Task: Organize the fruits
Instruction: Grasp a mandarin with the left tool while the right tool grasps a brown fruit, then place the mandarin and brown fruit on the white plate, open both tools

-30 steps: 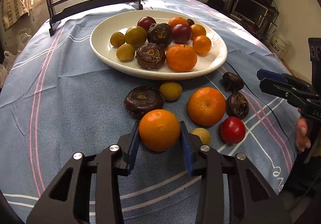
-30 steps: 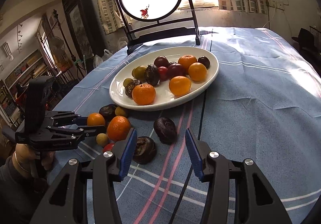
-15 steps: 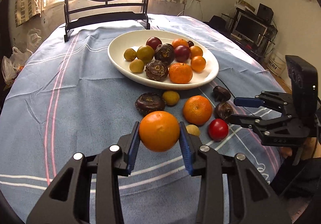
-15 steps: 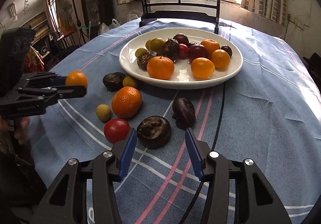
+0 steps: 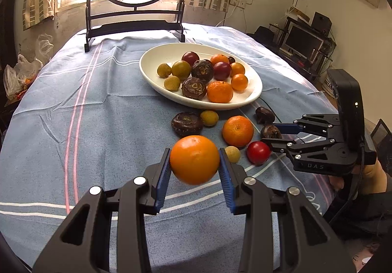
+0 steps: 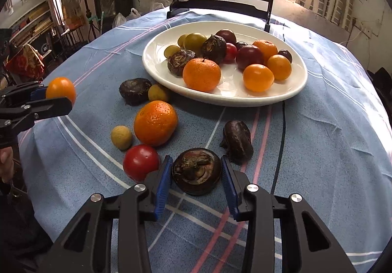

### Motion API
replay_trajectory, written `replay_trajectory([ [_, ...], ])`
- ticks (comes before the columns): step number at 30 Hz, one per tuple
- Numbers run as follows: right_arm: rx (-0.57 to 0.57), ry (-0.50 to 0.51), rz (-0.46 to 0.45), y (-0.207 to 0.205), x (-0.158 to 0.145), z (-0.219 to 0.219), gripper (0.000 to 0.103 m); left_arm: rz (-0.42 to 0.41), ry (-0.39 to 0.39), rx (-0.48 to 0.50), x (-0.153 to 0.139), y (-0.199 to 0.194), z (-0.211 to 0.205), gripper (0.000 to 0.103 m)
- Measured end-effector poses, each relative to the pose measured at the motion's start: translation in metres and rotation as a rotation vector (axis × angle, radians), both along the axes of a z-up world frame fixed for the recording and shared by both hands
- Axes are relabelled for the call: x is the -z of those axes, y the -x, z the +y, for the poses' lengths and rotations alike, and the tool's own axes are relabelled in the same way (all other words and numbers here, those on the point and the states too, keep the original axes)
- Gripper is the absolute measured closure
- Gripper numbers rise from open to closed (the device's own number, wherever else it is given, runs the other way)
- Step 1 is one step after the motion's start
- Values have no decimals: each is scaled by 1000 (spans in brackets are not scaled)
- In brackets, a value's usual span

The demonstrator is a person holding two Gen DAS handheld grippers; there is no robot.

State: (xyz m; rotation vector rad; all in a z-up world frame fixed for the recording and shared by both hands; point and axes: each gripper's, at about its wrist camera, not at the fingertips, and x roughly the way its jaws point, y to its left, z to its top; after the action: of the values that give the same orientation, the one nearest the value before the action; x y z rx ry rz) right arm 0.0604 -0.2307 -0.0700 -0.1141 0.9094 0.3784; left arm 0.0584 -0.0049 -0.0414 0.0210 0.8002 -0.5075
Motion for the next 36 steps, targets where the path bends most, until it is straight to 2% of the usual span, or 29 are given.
replay_trajectory([
  [7, 62, -166, -85, 2, -46, -50, 63, -29, 14, 26, -17, -10, -11, 67],
  [14, 70, -189, -159, -66, -85, -56, 63, -49, -19, 17, -33, -71, -37, 66],
  [16, 74, -182, -167, -94, -86, -50, 63, -37, -28, 3, -31, -95, -45, 66],
  [19, 91, -197, -132, -138, -79, -40, 63, -3, -31, -13, -25, -130, -55, 66],
  [23, 98, -180, -109, -177, -66, -23, 62, 34, -40, -12, -15, -165, -67, 66],
  [24, 105, -169, -113, -181, -62, -20, 62, 54, -34, -11, -12, -172, -68, 65],
  [25, 119, -160, -121, -183, -59, -20, 56, 69, -36, -15, -9, -178, -69, 56],
  [28, 131, -209, -116, -174, -59, -28, 53, 48, -18, -54, -12, -175, -61, 41],
  [31, 119, -213, -132, -144, -61, -37, 52, 9, 8, -52, -24, -151, -49, 32],
  [36, 100, -194, -141, -75, -50, -52, 51, -21, -41, 6, -27, -90, -38, 30],
])
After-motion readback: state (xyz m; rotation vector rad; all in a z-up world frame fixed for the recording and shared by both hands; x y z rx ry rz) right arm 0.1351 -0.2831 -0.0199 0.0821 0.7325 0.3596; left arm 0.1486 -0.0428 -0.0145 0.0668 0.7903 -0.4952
